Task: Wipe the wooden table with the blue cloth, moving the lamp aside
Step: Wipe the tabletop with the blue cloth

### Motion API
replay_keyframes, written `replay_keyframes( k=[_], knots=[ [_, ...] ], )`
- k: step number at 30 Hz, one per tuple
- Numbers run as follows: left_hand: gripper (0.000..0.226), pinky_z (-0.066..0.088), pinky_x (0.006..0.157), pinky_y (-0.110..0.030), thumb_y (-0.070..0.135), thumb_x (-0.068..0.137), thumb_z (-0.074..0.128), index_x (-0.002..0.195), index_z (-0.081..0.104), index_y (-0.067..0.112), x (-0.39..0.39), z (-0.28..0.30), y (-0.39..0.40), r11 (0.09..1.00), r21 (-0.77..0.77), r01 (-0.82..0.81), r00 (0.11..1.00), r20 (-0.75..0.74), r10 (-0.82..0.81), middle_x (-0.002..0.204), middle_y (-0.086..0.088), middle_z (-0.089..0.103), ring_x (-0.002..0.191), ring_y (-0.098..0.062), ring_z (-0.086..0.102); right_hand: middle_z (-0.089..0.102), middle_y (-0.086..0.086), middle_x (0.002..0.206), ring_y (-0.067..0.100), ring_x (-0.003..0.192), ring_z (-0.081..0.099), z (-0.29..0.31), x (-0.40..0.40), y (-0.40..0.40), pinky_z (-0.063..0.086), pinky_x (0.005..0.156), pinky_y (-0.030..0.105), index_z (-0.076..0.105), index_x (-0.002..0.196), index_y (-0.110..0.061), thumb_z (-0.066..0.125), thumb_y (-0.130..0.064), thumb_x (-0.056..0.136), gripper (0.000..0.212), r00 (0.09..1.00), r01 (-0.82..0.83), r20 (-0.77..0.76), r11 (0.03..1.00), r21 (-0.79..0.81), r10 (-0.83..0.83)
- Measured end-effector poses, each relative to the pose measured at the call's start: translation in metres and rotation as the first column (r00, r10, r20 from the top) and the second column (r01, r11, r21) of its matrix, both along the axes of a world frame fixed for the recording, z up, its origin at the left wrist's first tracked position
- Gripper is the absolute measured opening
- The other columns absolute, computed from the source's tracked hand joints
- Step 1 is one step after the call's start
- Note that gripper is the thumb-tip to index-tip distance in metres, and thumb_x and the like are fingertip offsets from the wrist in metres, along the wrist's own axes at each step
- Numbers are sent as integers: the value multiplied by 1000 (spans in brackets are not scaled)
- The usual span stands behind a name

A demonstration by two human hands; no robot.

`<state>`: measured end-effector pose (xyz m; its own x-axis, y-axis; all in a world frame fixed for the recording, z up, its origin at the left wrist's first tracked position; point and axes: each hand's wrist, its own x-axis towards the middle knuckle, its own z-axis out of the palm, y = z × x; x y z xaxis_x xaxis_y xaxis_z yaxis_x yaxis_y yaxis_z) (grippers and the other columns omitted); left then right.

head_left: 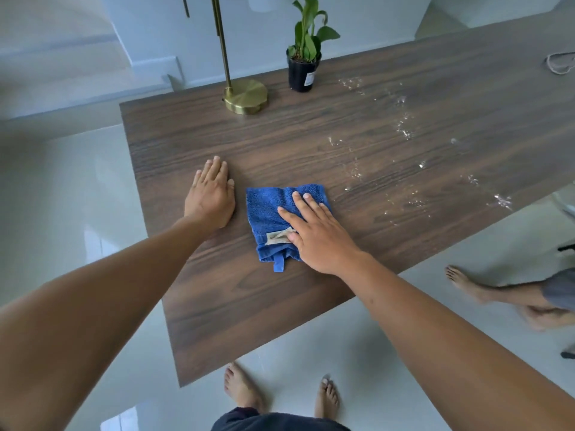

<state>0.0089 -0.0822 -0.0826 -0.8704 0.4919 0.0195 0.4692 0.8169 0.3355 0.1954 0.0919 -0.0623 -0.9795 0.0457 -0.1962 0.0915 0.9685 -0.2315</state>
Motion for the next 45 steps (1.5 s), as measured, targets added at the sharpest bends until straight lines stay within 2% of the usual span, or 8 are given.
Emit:
replay_keyframes(
  k=[4, 6, 9, 20, 28, 32, 37, 45],
  knots=[
    [56, 0, 123, -36, 31, 106, 24, 156, 17, 7, 33, -4, 12, 997, -15, -71, 997, 21, 71, 165, -7, 6, 152, -20, 1, -2, 4, 167, 21, 153, -8, 10, 21, 12, 0, 124, 45, 28, 152, -25, 38, -31, 104, 49, 999, 41, -5, 998, -41, -41],
    [57, -1, 123, -35, 33, 106, 21, 157, 14, 8, 41, -4, 15, 995, -33, -92, 995, 20, 93, 165, -5, 3, 152, -18, -1, 6, 10, 166, 27, 153, -2, 17, 12, -1, 2, 123, 48, 36, 146, -19, 38, -46, 101, 53, 990, 140, 7, 985, -98, -140],
    [57, -1, 123, -34, 34, 106, 20, 157, 14, 9, 44, -3, 16, 993, -52, -110, 994, 22, 111, 165, -4, 3, 152, -17, 0, 7, 19, 164, 39, 151, -2, 10, 3, -30, -1, 120, 57, 20, 156, -23, 25, -77, 90, 85, 971, 237, -7, 971, -22, -237],
    [57, 2, 123, -32, 36, 106, 22, 156, 19, 9, 47, -5, 16, 990, -68, -125, 992, -29, 123, 165, -4, 9, 152, -17, 4, -3, 10, 167, 29, 153, -6, -17, 52, 81, -5, 122, 52, 10, 157, -39, 8, -62, 97, 65, 986, 116, -130, 989, 90, -103],
    [55, 6, 123, -32, 34, 106, 26, 155, 24, 10, 47, -7, 19, 988, -47, -147, 987, -67, 144, 164, -4, 14, 152, -16, 9, -15, 5, 166, 28, 152, -15, -14, -48, 86, -10, 120, 55, 0, 156, -44, 12, -79, 90, 76, 993, 104, -56, 991, 82, -99],
    [50, 25, 116, -36, 33, 105, 29, 150, 39, 14, 34, 7, 32, 976, -39, -217, 971, -117, 211, 158, -1, 33, 145, -19, 29, -12, 7, 166, 30, 152, -13, -16, -89, 61, -8, 119, 57, 2, 156, -42, 11, -78, 91, 75, 989, 117, -95, 990, 79, -109],
    [54, -1, 122, -35, 35, 106, 25, 155, 26, 13, -19, 9, 60, 987, -57, -150, 987, -60, 146, 165, -3, 12, 152, -17, 3, -12, 8, 166, 29, 152, -12, -16, -137, 69, -8, 120, 56, 3, 157, -41, 11, -76, 92, 74, 985, 154, -87, 985, 78, -147],
    [60, -4, 123, -33, 41, 105, 15, 158, 6, 14, -51, -9, 93, 981, -94, -167, 986, -22, 166, 166, 0, -2, 151, -12, -6, -8, 3, 167, 28, 152, -10, -17, -239, 94, -8, 120, 55, 6, 158, -34, 13, -71, 95, 74, 959, 277, -84, 960, 52, -272]
  ],
)
